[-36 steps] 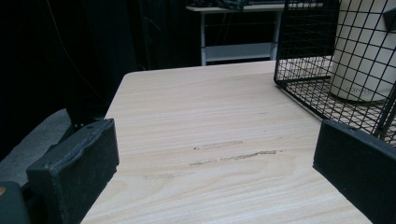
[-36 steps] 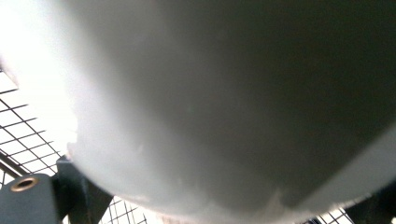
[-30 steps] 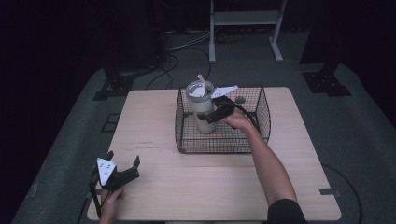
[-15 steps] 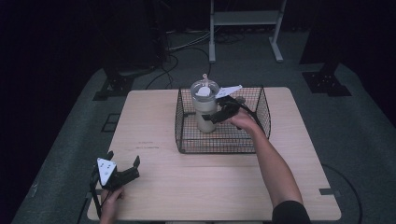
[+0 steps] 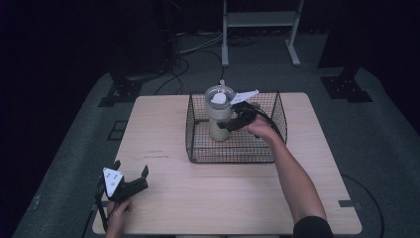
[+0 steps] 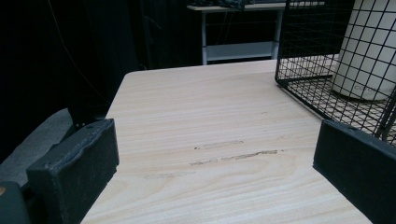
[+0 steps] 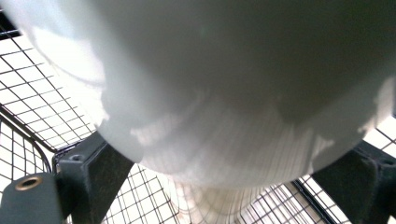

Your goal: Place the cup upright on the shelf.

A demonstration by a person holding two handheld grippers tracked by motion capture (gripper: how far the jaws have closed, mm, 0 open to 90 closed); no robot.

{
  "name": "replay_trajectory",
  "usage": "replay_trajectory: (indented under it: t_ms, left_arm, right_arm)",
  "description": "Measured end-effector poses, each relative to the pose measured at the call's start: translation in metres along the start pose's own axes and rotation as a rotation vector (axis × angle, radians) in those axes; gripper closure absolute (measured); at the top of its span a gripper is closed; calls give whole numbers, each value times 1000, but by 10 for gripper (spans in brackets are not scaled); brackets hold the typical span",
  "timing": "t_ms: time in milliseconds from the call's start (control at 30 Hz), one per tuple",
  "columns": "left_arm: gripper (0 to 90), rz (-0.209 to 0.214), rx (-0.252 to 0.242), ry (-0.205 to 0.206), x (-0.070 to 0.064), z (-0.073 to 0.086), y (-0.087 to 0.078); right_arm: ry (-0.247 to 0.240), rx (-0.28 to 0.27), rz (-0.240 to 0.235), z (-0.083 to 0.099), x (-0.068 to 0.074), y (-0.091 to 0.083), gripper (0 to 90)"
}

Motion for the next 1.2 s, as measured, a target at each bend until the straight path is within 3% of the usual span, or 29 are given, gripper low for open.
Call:
replay_trajectory:
  t_ms: [233, 833, 1200]
  left_arm:
    - [0, 4, -1, 7, -1, 0, -1]
    - [0, 3, -2, 11, -1, 0, -1]
    - [0, 4, -1, 12, -2, 0, -1]
  right_arm:
    - [32, -22, -4, 0, 2, -13, 92]
    - [103, -3, 50, 7, 1, -49, 92]
    - [89, -10, 58, 5, 9, -69, 92]
Point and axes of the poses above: each handheld gripper's, and its own axes: y roughly forward along the jaws, z roughly out of its underside, x roughly to its left, the point moved 8 cm from there along y, roughly forward along the jaws, and after that the axes turned 14 degrees about y, right-handed, at the moved point
